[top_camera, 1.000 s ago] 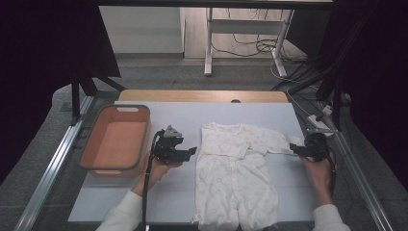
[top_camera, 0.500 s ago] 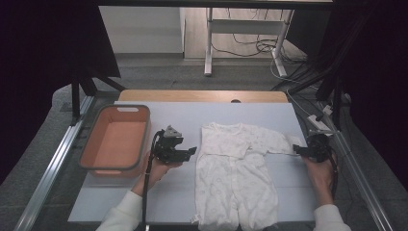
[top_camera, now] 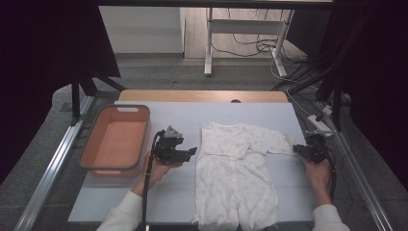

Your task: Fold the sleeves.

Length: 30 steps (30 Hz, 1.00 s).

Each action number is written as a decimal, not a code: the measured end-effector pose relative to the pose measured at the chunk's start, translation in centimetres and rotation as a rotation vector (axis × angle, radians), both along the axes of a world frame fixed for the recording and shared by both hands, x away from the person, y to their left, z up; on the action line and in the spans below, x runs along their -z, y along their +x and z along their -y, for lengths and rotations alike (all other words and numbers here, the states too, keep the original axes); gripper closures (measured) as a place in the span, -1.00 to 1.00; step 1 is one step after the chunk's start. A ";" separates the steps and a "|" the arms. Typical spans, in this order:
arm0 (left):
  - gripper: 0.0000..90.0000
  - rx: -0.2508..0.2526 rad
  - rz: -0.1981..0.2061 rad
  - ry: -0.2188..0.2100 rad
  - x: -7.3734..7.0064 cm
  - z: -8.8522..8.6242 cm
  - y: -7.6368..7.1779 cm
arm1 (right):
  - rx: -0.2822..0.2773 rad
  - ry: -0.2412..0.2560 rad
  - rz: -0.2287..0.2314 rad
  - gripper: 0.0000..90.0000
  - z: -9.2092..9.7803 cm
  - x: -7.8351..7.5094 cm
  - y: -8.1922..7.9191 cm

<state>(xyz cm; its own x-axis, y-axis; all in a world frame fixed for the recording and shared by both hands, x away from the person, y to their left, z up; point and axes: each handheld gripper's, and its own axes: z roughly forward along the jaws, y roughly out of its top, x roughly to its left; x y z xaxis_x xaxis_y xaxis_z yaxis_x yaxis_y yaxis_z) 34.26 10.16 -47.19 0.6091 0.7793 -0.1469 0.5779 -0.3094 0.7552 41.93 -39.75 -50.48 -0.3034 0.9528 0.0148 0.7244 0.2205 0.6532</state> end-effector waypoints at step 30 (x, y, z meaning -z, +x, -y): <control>-0.29 -0.005 0.008 -0.007 -0.3 -0.3 0.0 | -0.149 0.111 0.187 0.89 -4.5 -5.5 -2.1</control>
<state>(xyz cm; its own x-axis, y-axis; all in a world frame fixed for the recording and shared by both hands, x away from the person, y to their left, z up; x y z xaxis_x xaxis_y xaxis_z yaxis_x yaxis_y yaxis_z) 34.24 10.44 -46.94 0.6061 0.7816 -0.1475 0.5735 -0.3009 0.7619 39.85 -35.28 -45.02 -0.4478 0.8929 0.0477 0.5539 0.2351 0.7987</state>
